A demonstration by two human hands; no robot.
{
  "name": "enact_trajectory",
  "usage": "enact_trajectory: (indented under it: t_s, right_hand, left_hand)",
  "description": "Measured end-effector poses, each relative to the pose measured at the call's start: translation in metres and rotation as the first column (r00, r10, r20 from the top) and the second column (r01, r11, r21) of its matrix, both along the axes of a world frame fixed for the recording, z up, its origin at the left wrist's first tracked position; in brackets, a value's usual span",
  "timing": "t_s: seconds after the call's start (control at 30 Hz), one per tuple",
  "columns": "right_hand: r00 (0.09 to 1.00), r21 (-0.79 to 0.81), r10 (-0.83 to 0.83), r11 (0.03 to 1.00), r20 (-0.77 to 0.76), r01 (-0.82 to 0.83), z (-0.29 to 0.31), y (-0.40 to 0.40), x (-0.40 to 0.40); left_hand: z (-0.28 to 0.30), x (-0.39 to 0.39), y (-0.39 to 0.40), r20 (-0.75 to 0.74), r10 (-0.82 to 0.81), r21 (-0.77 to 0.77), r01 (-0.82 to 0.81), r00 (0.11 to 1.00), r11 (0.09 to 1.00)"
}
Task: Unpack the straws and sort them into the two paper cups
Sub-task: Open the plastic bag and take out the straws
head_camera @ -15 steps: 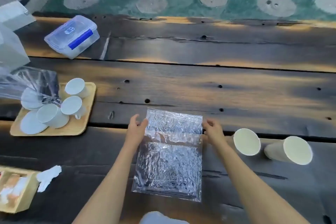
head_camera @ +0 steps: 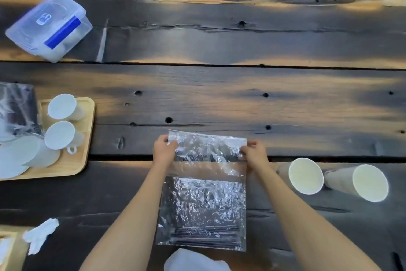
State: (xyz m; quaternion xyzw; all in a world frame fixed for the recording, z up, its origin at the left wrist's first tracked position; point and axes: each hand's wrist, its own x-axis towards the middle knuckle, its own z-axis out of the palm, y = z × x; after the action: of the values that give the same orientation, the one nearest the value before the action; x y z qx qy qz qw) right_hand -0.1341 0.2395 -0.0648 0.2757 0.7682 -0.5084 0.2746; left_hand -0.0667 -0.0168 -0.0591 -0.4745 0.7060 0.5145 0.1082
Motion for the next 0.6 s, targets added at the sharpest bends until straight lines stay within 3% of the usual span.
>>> enact_trajectory:
  t_s: [0.17,0.33,0.6]
  right_hand:
    - [0.992,-0.034,0.061,0.997,-0.112,-0.066,0.02,0.003,0.016]
    - [0.972,-0.186,0.072,0.976,-0.223,-0.115,0.06,0.019,0.045]
    - [0.957,-0.423,-0.075,0.904,-0.28,-0.053,0.119,0.067,0.106]
  left_hand:
    - [0.018,0.015,-0.003,-0.138,0.016,0.047,-0.01,0.99,0.999]
    - [0.06,0.043,0.006,-0.285,0.044,0.038,-0.034,0.958,0.999]
    - [0.123,0.118,0.039,-0.472,0.065,0.135,0.0,0.879,0.991]
